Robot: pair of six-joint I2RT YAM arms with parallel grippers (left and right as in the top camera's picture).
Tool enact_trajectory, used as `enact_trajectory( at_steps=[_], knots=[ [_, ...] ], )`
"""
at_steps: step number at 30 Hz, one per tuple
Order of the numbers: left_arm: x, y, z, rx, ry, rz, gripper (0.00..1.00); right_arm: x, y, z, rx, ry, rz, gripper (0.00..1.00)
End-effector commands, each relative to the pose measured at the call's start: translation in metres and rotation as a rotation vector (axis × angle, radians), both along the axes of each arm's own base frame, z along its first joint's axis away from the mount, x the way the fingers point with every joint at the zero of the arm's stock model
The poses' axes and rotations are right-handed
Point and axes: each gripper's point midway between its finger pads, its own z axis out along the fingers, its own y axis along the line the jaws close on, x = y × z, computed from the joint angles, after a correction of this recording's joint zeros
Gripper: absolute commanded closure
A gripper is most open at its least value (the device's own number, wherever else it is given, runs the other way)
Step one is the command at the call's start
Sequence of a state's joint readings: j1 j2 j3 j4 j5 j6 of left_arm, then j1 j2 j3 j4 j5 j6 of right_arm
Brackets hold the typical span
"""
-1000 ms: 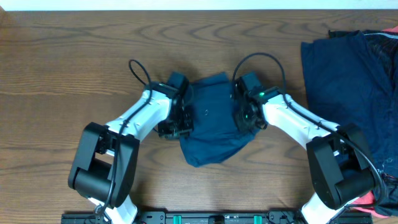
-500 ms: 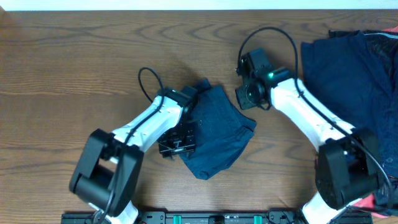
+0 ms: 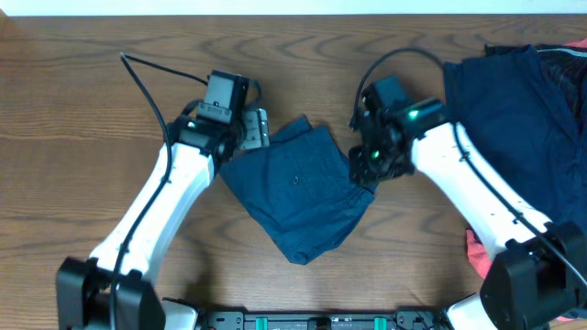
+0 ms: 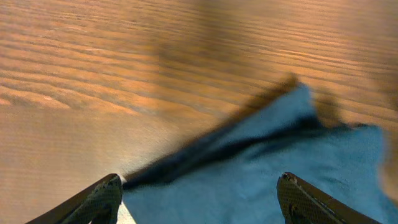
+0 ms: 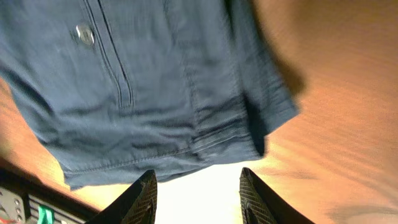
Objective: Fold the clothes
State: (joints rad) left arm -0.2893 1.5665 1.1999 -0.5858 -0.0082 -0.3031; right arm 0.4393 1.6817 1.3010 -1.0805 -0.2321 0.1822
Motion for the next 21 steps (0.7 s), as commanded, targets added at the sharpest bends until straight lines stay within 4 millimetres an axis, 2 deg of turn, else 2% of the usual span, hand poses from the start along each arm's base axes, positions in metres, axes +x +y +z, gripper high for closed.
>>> enact_trajectory(
  at_steps=[1,4,8,10,12,15,17,21],
  knots=[
    [0.008,0.021,-0.036,0.081,0.076,-0.011,0.19,-0.026,0.013,-0.022,0.018,0.074,0.019,0.58],
    [0.003,0.017,-0.069,0.039,0.18,-0.027,0.2,-0.041,0.017,-0.045,0.008,0.089,0.048,0.58],
    [-0.014,0.008,-0.101,-0.002,0.311,-0.055,0.25,-0.051,0.017,-0.07,0.009,0.086,0.049,0.58],
    [-0.027,0.003,-0.111,-0.019,0.379,-0.068,0.31,-0.053,0.014,-0.08,0.003,0.077,0.045,0.58],
    [-0.045,0.005,-0.119,-0.014,0.464,-0.066,0.44,-0.049,0.004,-0.09,-0.037,0.043,0.024,0.58],
    [-0.075,0.011,-0.123,0.003,0.591,-0.025,0.47,-0.026,-0.013,-0.096,-0.113,-0.059,-0.016,0.57],
    [-0.094,0.013,-0.121,0.006,0.669,0.003,0.48,0.0,-0.02,-0.094,-0.131,-0.157,-0.054,0.53],
    [-0.122,-0.009,-0.113,-0.123,0.798,-0.021,0.51,0.055,-0.017,-0.078,-0.059,-0.359,-0.102,0.52]
  ],
)
